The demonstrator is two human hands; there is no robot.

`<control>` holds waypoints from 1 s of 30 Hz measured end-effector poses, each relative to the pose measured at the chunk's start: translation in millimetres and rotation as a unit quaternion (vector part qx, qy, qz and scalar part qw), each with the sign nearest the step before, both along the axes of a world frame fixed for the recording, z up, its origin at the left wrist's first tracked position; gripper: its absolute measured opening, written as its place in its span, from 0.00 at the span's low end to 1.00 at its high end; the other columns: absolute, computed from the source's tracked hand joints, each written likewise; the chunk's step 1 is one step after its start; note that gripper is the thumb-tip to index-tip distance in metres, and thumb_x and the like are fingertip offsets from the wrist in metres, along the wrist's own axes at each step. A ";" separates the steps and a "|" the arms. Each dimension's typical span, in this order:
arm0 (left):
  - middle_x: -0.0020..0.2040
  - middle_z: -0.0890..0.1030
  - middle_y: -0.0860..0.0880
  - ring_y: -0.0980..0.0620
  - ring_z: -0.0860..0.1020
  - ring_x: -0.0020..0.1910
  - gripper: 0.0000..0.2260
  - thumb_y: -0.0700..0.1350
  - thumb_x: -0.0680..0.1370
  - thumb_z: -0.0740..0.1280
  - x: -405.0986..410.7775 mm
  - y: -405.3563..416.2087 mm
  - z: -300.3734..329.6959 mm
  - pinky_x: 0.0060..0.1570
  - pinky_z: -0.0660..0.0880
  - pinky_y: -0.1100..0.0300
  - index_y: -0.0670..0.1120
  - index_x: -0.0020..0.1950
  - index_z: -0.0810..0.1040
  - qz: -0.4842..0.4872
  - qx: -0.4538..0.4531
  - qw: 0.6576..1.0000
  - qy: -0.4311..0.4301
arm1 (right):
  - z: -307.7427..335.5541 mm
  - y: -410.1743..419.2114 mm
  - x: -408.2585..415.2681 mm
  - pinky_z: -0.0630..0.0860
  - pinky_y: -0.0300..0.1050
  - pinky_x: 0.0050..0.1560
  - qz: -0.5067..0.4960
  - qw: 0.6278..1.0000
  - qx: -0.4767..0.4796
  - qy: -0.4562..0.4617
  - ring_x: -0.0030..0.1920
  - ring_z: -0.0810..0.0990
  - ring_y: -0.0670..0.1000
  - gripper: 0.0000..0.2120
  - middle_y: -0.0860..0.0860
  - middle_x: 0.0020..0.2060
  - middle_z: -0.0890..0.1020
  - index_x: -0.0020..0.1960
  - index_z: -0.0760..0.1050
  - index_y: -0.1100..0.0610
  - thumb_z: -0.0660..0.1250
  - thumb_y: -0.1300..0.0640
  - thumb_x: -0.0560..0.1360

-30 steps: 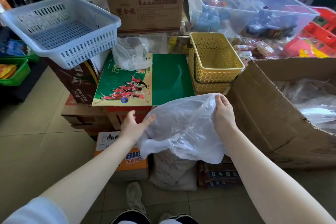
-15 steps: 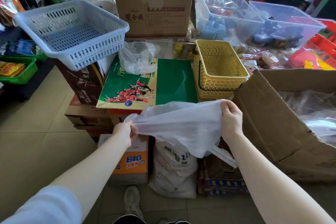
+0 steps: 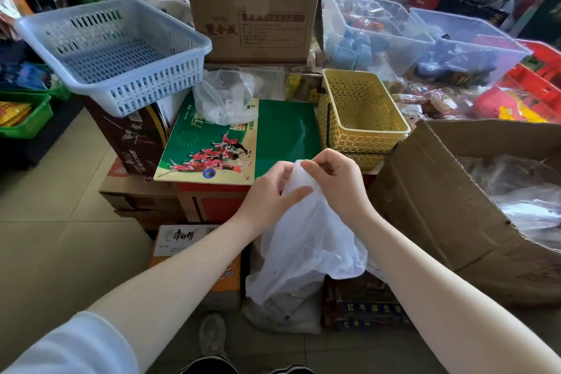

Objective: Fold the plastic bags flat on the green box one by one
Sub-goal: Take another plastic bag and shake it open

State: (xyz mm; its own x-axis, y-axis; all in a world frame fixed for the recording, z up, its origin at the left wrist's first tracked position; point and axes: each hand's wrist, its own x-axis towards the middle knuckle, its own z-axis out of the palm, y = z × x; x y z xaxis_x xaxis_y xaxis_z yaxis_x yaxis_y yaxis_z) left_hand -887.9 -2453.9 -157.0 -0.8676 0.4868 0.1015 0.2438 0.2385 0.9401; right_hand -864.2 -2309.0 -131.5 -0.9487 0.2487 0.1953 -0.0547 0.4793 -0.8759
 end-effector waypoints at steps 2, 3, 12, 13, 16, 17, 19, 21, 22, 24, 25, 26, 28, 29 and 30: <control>0.37 0.77 0.47 0.53 0.73 0.35 0.12 0.49 0.75 0.68 -2.8 -1.2 2.3 0.37 0.68 0.57 0.40 0.42 0.74 0.033 0.047 0.998 -0.001 | 6.7 -0.3 2.4 0.64 0.34 0.31 0.004 1.000 -0.012 0.013 0.28 0.66 0.41 0.08 0.45 0.28 0.72 0.38 0.75 0.58 0.70 0.57 0.73; 0.36 0.75 0.45 0.51 0.72 0.35 0.11 0.46 0.76 0.67 -3.9 -5.8 1.9 0.37 0.67 0.56 0.39 0.41 0.73 0.045 0.080 0.996 -0.023 | 8.4 2.0 5.7 0.65 0.35 0.31 0.023 1.000 -0.021 0.008 0.29 0.67 0.41 0.06 0.45 0.29 0.73 0.39 0.75 0.56 0.71 0.58 0.72; 0.41 0.76 0.44 0.50 0.74 0.40 0.08 0.45 0.81 0.57 -8.9 -29.7 0.1 0.42 0.74 0.53 0.43 0.48 0.73 0.163 0.171 0.958 -0.160 | -46.0 -10.4 34.8 0.67 0.33 0.61 0.224 0.963 -0.007 -0.150 0.58 0.73 0.37 0.27 0.39 0.56 0.76 0.61 0.70 0.46 0.77 0.55 0.66; 0.42 0.76 0.43 0.48 0.75 0.42 0.09 0.46 0.81 0.57 -7.1 -27.5 -2.5 0.45 0.74 0.51 0.43 0.50 0.73 0.165 0.173 0.956 -0.173 | -53.9 -20.5 32.0 0.68 0.38 0.62 0.194 0.971 0.023 -0.135 0.59 0.72 0.40 0.27 0.41 0.56 0.76 0.61 0.70 0.46 0.77 0.54 0.66; 0.45 0.77 0.45 0.46 0.76 0.47 0.08 0.49 0.81 0.56 -2.9 -19.5 -3.2 0.51 0.73 0.48 0.49 0.51 0.74 0.170 0.185 0.944 -0.213 | -64.4 -38.7 22.6 0.65 0.50 0.66 0.051 0.983 0.109 -0.136 0.64 0.66 0.50 0.36 0.50 0.63 0.69 0.64 0.68 0.55 0.74 0.44 0.61; 0.48 0.77 0.45 0.46 0.76 0.50 0.09 0.51 0.81 0.56 -3.5 -20.5 -3.7 0.56 0.72 0.46 0.51 0.52 0.74 0.175 0.183 0.942 -0.219 | -65.6 -38.7 22.3 0.64 0.49 0.67 0.015 0.986 0.097 -0.138 0.65 0.62 0.50 0.40 0.50 0.65 0.65 0.66 0.65 0.56 0.73 0.43 0.59; 0.54 0.78 0.44 0.44 0.76 0.56 0.11 0.54 0.79 0.57 -9.0 -31.2 -8.1 0.59 0.71 0.42 0.52 0.55 0.74 0.186 0.186 0.938 -0.225 | -68.7 -30.3 23.1 0.66 0.45 0.63 -0.036 0.989 -0.002 -0.146 0.64 0.63 0.48 0.44 0.49 0.64 0.63 0.70 0.58 0.55 0.77 0.48 0.62; 0.59 0.77 0.42 0.41 0.75 0.59 0.17 0.57 0.76 0.58 -15.9 -47.4 -17.2 0.61 0.69 0.40 0.51 0.60 0.73 0.208 0.192 0.930 -0.235 | -74.7 -17.3 23.0 0.74 0.44 0.52 -0.044 0.974 -0.101 -0.196 0.55 0.74 0.48 0.31 0.49 0.57 0.74 0.68 0.65 0.56 0.74 0.57 0.69; 0.60 0.76 0.42 0.41 0.74 0.60 0.19 0.59 0.74 0.59 -19.8 -56.4 -23.1 0.61 0.69 0.39 0.51 0.61 0.72 0.219 0.190 0.927 -0.236 | -80.8 -9.5 22.3 0.75 0.43 0.45 -0.037 0.968 -0.114 -0.219 0.48 0.77 0.50 0.18 0.51 0.49 0.79 0.61 0.72 0.58 0.70 0.58 0.72; 0.60 0.77 0.43 0.43 0.74 0.60 0.17 0.57 0.76 0.59 -24.4 -73.0 -34.6 0.62 0.69 0.40 0.50 0.60 0.73 0.249 0.180 0.925 -0.223 | -83.0 2.5 21.9 0.70 0.44 0.37 -0.055 0.963 -0.141 -0.223 0.37 0.73 0.52 0.06 0.54 0.35 0.77 0.42 0.77 0.58 0.65 0.58 0.76; 0.60 0.77 0.44 0.43 0.74 0.60 0.15 0.54 0.78 0.58 -25.7 -80.6 -41.6 0.62 0.68 0.42 0.49 0.60 0.74 0.267 0.165 0.924 -0.217 | -83.8 7.3 21.4 0.69 0.45 0.38 -0.064 0.959 -0.168 -0.217 0.37 0.72 0.53 0.09 0.56 0.34 0.76 0.40 0.77 0.58 0.64 0.56 0.76; 0.60 0.77 0.44 0.43 0.74 0.60 0.12 0.51 0.80 0.57 -27.8 -89.4 -53.1 0.63 0.68 0.44 0.48 0.59 0.74 0.287 0.128 0.924 -0.220 | -82.3 10.9 21.1 0.70 0.48 0.40 -0.064 0.957 -0.198 -0.204 0.38 0.73 0.54 0.10 0.57 0.36 0.77 0.40 0.77 0.57 0.63 0.55 0.77; 0.59 0.76 0.45 0.41 0.72 0.59 0.10 0.50 0.81 0.55 -26.0 -101.5 -68.0 0.62 0.67 0.46 0.51 0.55 0.74 0.313 -0.024 0.923 -0.223 | -73.5 11.4 22.8 0.72 0.51 0.42 -0.050 0.961 -0.214 -0.166 0.40 0.75 0.55 0.09 0.58 0.39 0.78 0.45 0.77 0.58 0.61 0.54 0.78; 0.59 0.75 0.45 0.41 0.72 0.58 0.09 0.49 0.80 0.54 -23.2 -102.8 -70.5 0.60 0.69 0.46 0.52 0.56 0.72 0.323 -0.111 0.915 -0.215 | -68.1 9.1 23.7 0.72 0.50 0.41 -0.041 0.966 -0.208 -0.148 0.39 0.75 0.54 0.09 0.57 0.39 0.78 0.46 0.76 0.60 0.61 0.55 0.79; 0.60 0.75 0.44 0.42 0.72 0.56 0.11 0.46 0.79 0.54 -20.9 -99.7 -68.2 0.57 0.71 0.48 0.51 0.59 0.70 0.332 -0.172 0.908 -0.190 | -63.7 6.7 23.8 0.72 0.49 0.40 -0.037 0.970 -0.199 -0.131 0.37 0.75 0.52 0.09 0.55 0.36 0.77 0.46 0.75 0.61 0.61 0.55 0.79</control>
